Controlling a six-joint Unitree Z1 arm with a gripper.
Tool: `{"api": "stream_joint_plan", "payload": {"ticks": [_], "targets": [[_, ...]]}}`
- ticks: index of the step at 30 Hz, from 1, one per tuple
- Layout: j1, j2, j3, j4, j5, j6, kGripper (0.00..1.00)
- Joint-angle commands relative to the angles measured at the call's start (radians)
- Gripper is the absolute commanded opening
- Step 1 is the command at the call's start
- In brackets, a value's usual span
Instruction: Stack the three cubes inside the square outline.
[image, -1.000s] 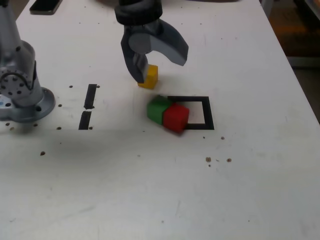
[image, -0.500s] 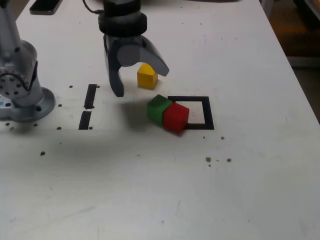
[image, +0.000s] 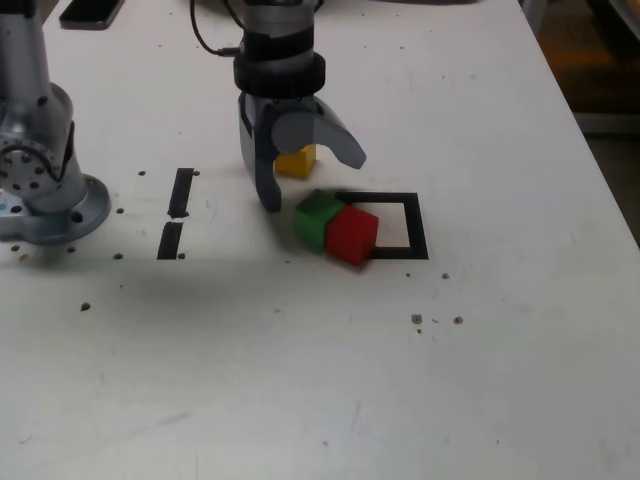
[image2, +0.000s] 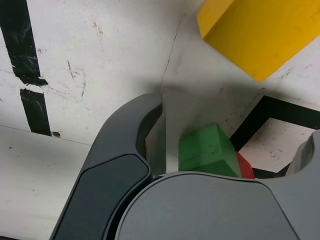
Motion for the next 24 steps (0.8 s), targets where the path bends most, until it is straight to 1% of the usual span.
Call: {"api": "stream_joint_plan", "payload": {"ticks": [1,10,17,24], "targets": [[0.003,0.018,0.005,-0.009,-0.009,0.002,0.94],[0.003,0.038,0.041,-0.049,-0.015,0.014,0.93],[0.0,0.037,0.073,-0.054,-0.033,0.028,0.92],[-0.019,0.042,0.076,-0.059,-0.052,0.032,0.88]]}}
